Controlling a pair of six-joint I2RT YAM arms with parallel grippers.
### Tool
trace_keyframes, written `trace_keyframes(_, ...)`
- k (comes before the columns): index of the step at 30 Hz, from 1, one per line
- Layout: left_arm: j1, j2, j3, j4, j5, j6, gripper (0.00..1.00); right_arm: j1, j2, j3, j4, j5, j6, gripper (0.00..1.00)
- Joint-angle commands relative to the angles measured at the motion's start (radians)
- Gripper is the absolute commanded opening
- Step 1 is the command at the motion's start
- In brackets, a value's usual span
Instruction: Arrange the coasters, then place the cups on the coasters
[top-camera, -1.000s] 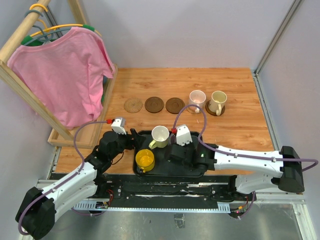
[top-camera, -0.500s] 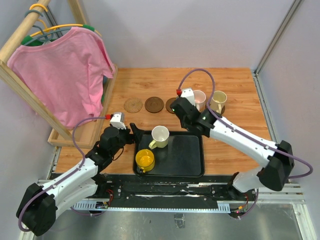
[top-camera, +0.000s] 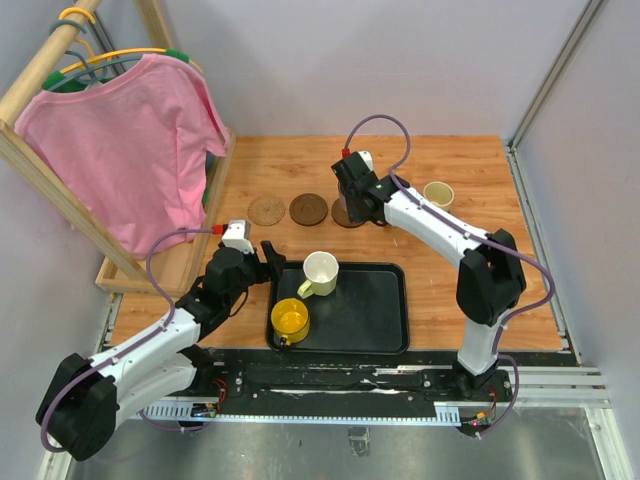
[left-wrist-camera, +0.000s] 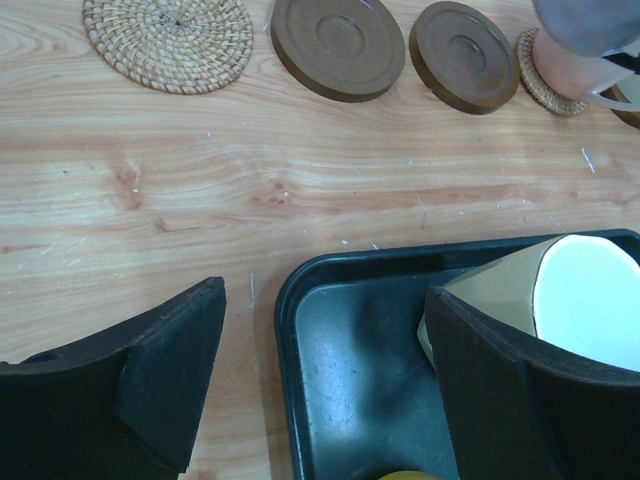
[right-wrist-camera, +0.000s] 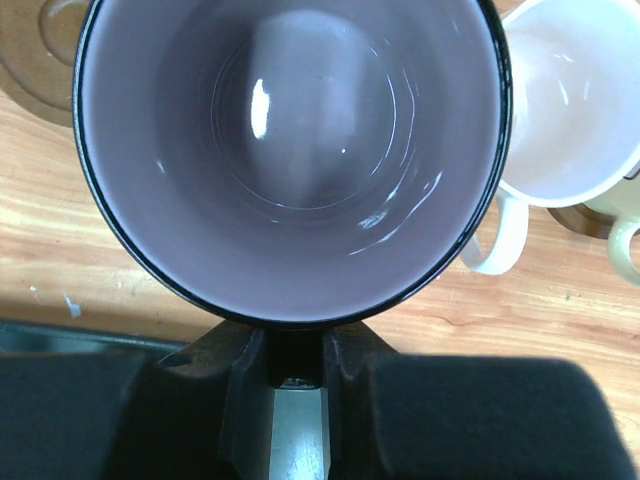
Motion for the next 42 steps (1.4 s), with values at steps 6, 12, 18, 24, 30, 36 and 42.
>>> trace_keyframes(6, -0.009, 0.053, 0.040, 0.013, 0.006, 0.038, 0.85, -0.055, 0.108, 0.117, 0.028, -0.060, 0.029, 0.01)
trace_keyframes(12, -0.009, 0.108, 0.059, 0.023, 0.061, 0.050, 0.85, -0.062, 0.173, 0.146, 0.029, -0.068, 0.070, 0.01)
trace_keyframes(18, -0.009, 0.138, 0.080, 0.017, 0.113, 0.066, 0.85, -0.064, 0.202, 0.142, 0.058, -0.041, 0.114, 0.01)
trace_keyframes(24, -0.009, 0.138, 0.073, 0.022, 0.113, 0.061, 0.85, -0.067, 0.213, 0.122, 0.096, -0.027, 0.141, 0.01)
trace_keyframes(30, -0.009, 0.138, 0.068, 0.023, 0.112, 0.057, 0.85, -0.067, 0.224, 0.112, 0.110, -0.011, 0.149, 0.01)
trace_keyframes(36, -0.009, 0.136, 0.067, 0.024, 0.112, 0.054, 0.85, -0.068, 0.231, 0.104, 0.110, -0.013, 0.150, 0.01)
trace_keyframes(42, -0.009, 0.143, 0.064, 0.031, 0.114, 0.051, 0.85, -0.069, 0.240, 0.097, 0.110, -0.011, 0.147, 0.01)
